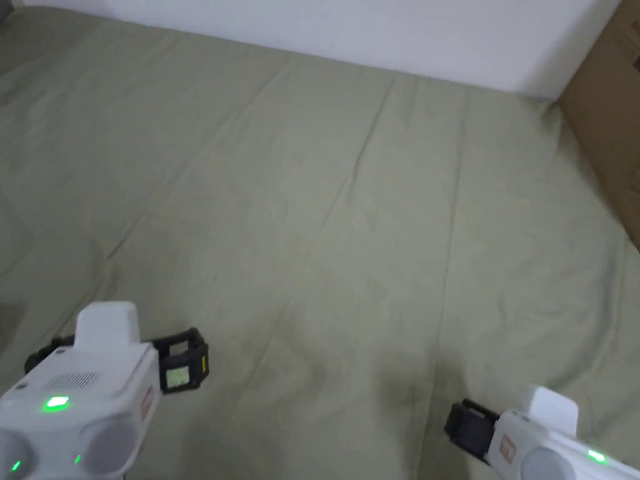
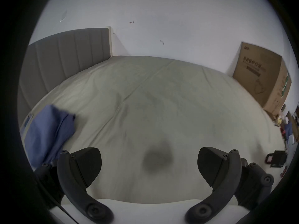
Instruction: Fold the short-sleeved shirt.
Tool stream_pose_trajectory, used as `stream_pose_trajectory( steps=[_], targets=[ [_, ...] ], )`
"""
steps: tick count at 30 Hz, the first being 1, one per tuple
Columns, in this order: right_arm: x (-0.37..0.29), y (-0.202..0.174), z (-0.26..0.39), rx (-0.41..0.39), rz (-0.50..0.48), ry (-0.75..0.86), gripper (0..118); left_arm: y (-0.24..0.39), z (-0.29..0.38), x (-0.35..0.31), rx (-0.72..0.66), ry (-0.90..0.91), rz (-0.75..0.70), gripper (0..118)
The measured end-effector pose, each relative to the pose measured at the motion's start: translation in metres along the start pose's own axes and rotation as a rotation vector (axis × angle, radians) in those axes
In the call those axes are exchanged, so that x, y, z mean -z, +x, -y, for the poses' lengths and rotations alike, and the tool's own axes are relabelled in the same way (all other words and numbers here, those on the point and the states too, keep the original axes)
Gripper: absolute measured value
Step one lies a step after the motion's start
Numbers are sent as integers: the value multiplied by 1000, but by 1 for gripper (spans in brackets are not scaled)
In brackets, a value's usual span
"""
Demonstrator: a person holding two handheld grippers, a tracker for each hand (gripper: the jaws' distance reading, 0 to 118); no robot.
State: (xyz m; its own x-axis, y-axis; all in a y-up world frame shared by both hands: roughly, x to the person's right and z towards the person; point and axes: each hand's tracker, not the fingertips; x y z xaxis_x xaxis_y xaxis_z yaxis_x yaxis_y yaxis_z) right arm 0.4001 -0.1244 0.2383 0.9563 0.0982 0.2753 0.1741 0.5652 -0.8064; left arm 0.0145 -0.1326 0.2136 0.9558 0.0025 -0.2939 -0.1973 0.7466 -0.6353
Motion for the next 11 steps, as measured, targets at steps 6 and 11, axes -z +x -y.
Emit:
stream_pose_trajectory(
  steps=[6, 11],
  targets=[
    [88, -37, -32, 14, -41, 72, 118, 19, 27, 76, -49, -218, -83, 118],
    [90, 2, -27, 126, -197, 126, 118, 13, 22, 58, -27, -135, -57, 118]
  ],
)
